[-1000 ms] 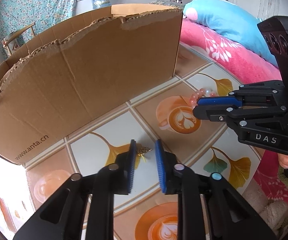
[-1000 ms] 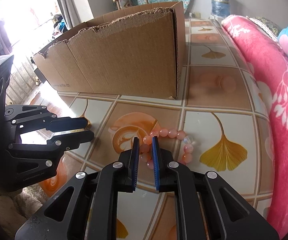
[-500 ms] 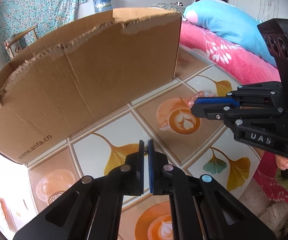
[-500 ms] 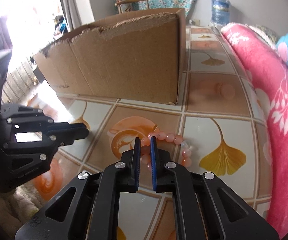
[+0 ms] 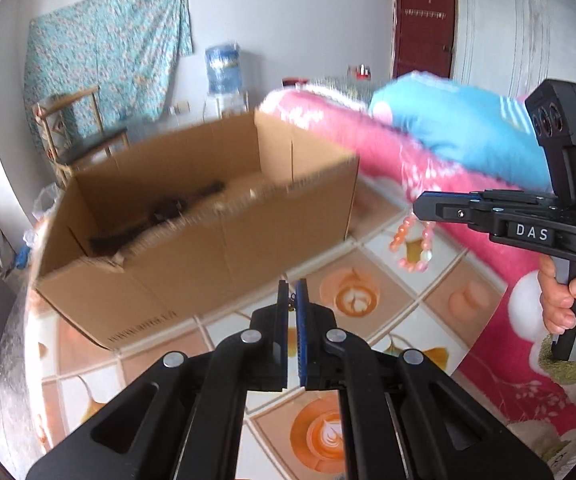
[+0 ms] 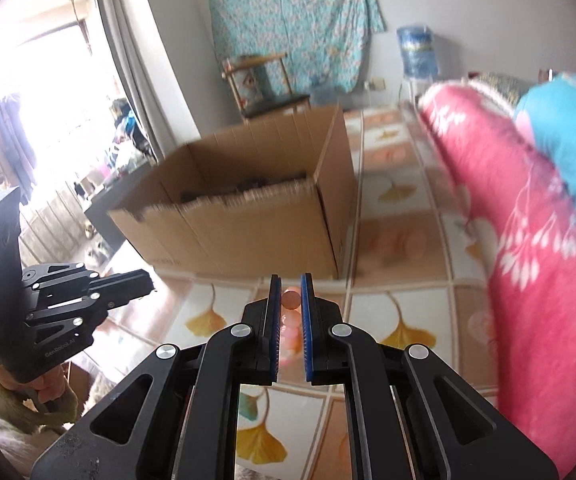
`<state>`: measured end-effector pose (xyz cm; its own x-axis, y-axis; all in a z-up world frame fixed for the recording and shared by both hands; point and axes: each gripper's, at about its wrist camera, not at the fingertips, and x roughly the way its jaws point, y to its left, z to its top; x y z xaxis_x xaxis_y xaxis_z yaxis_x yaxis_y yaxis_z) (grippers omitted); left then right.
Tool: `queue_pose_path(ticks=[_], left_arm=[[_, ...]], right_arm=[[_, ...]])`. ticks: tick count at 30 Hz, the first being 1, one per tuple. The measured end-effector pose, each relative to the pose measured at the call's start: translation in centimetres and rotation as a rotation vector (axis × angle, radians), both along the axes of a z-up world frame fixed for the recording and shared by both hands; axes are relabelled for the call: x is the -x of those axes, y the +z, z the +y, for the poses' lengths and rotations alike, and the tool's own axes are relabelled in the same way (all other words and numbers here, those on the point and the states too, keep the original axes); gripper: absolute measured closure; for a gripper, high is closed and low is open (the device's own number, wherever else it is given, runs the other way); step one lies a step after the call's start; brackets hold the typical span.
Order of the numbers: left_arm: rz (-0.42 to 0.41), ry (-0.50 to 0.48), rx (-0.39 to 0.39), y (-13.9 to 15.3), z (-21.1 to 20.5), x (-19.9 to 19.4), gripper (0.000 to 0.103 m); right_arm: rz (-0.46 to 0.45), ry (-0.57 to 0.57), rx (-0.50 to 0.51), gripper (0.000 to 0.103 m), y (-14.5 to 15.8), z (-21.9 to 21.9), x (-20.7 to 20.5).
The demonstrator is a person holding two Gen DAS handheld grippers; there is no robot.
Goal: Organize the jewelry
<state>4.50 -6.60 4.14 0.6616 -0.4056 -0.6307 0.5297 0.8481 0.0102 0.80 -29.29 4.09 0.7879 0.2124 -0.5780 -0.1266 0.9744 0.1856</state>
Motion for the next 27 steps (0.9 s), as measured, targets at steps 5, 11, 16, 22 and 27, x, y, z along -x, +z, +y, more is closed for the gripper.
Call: queue_pose_path(ticks=[5,11,16,22,27], left_arm=[[-0.097,0.015,0.039,3.4,1.6,0.9,0.100],[-0.169,0.021,0.083,6.8,3.4,-0.3,0.100],[-0.129,0.010,0.118,8.2,3.9,-4.0,0.100],[0.025,-0.013,0.157,7.0,3.6,-9.9,0.100],[0.180,-0.028,0.165,4.1,2.4,-15.0,0.100]], right_arm=[[-0.089,0.010,0.028,0.096,3.3,0.6,0.6],[-0.185,0.071,0.041,0.096,7.3,1.8,-0.8],[-0.234,0.133,0.050,0.096,9.5,3.3,-3.6],[-0.173,0.206,0.045,0.096,8.7,4.7,-9.4],[-0.075,0.230,0.067,0.096,5.8,5.1,-14.0]])
